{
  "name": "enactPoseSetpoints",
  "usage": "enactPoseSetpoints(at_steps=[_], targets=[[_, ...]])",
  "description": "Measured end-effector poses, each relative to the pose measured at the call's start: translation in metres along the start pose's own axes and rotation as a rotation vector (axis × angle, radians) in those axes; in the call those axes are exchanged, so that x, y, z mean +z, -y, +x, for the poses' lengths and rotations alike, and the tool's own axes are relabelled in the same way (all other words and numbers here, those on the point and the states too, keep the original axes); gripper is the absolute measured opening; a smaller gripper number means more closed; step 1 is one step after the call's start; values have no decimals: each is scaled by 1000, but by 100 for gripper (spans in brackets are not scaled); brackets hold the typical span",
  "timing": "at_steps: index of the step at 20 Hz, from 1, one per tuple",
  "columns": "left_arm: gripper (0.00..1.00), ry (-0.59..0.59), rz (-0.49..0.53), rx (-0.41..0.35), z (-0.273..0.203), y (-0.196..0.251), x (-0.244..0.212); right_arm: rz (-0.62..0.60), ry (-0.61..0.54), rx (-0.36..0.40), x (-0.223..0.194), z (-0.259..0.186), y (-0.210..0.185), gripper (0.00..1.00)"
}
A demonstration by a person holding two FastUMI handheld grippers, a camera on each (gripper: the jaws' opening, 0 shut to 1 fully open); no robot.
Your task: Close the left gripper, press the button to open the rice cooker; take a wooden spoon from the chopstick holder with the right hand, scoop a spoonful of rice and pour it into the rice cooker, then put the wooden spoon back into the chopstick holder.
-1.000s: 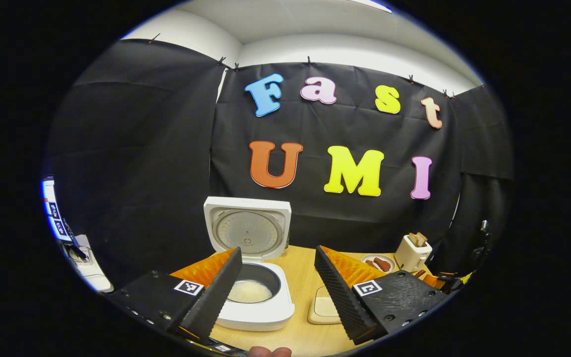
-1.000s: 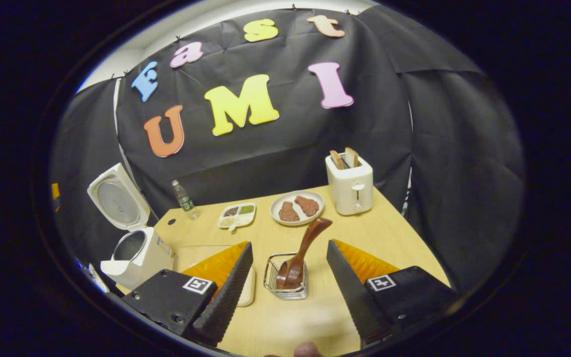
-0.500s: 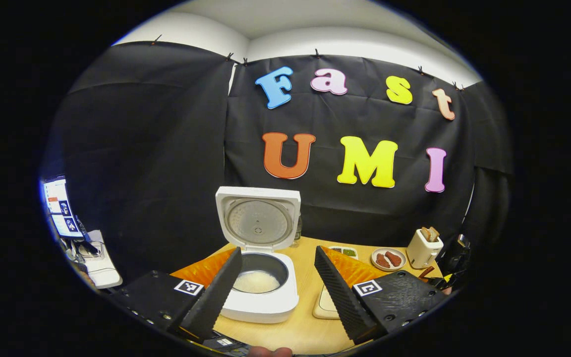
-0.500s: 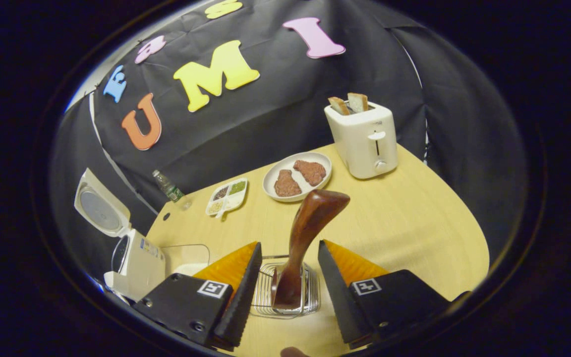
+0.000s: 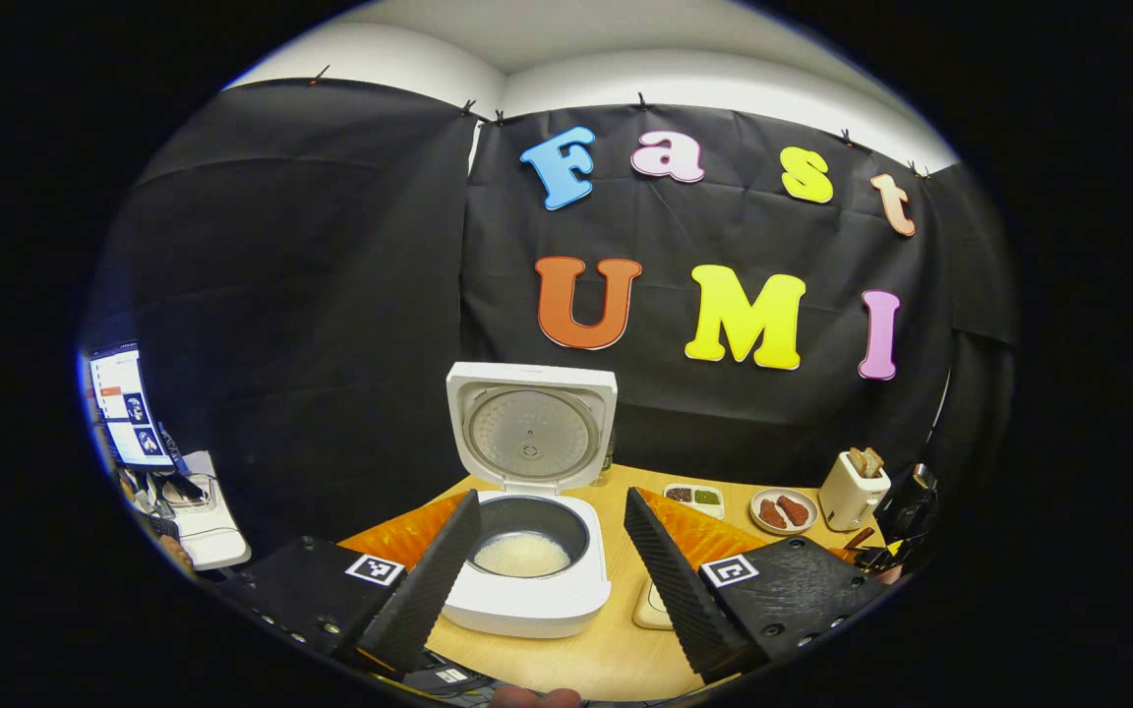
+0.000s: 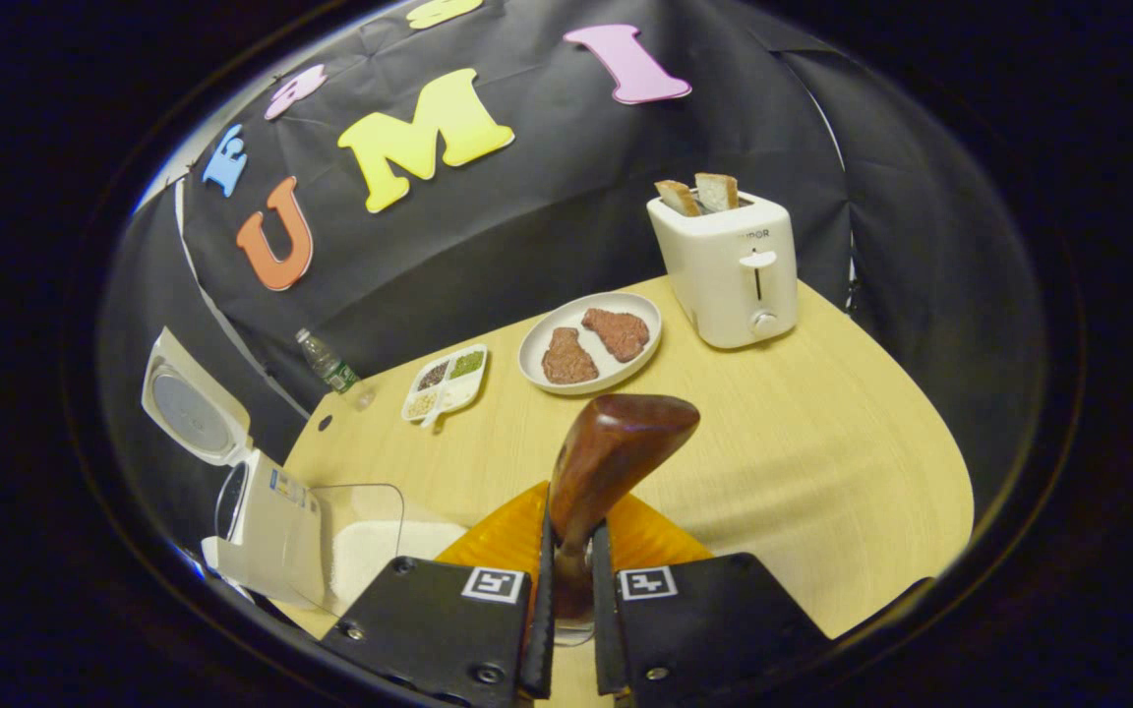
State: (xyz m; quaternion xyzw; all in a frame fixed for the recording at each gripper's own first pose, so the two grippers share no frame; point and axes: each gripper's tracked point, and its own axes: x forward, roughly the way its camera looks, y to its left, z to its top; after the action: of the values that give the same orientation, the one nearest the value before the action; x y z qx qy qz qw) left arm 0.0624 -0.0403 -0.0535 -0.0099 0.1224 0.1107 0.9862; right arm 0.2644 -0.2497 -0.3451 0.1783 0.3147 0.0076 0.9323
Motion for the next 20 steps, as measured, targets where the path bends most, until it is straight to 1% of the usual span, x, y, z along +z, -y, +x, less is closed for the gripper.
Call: enactPoseSetpoints(at_steps=[3, 6, 7, 9, 12, 16, 18, 20], targets=[[94, 7, -7, -7, -1, -6, 1, -14, -11, 3, -4, -8, -6, 20], [94, 4, -11, -15, -5, -14, 1, -20, 6, -11, -1, -15, -9, 16], [94, 8, -11, -18, -7, -17, 2, -23, 18, -19, 2, -18, -10, 12], [94, 22, -4, -25, -10, -25, 6, -32, 50, -41, 13, -28, -15, 10], [94, 41, 7, -40, -14, -34, 9, -56, 106, -80, 35, -51, -28, 10], [94, 65, 26, -62, -16, -48, 14, -94, 208, -62, 72, -92, -79, 10], [94, 76, 22, -75, -19, -55, 14, -125, 227, -25, 75, -102, -116, 10], [94, 84, 17, -98, -20, -58, 16, -156, 227, 11, 68, -101, -151, 10]])
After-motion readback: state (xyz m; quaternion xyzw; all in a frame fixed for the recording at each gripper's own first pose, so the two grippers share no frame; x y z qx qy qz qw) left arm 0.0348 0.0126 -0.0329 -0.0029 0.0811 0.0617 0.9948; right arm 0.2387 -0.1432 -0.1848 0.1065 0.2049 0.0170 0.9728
